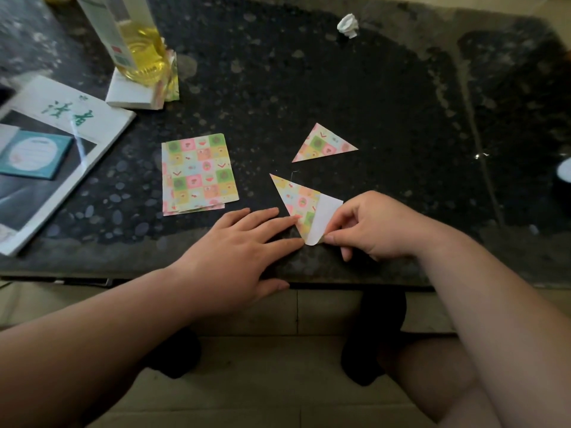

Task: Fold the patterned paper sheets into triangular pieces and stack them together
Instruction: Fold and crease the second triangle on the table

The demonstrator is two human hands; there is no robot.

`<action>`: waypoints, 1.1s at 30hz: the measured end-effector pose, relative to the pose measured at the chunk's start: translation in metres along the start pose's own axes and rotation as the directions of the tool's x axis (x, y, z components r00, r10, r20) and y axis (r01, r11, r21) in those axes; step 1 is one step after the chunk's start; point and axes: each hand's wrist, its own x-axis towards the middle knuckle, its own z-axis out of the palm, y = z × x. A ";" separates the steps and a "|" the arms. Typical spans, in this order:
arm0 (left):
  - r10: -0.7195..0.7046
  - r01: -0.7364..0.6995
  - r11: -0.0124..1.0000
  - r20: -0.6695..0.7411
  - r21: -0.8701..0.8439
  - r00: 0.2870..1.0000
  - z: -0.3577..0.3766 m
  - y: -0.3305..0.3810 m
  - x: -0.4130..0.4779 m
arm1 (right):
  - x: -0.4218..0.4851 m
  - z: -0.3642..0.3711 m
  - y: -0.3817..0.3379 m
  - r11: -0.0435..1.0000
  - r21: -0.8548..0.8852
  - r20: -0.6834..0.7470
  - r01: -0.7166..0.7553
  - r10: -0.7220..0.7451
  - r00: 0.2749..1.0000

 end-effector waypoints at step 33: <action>-0.080 0.078 0.995 0.040 0.066 0.996 0.007 0.025 -0.002 | 0.006 0.014 -0.020 0.998 -0.048 -0.181 -0.046 0.037 0.983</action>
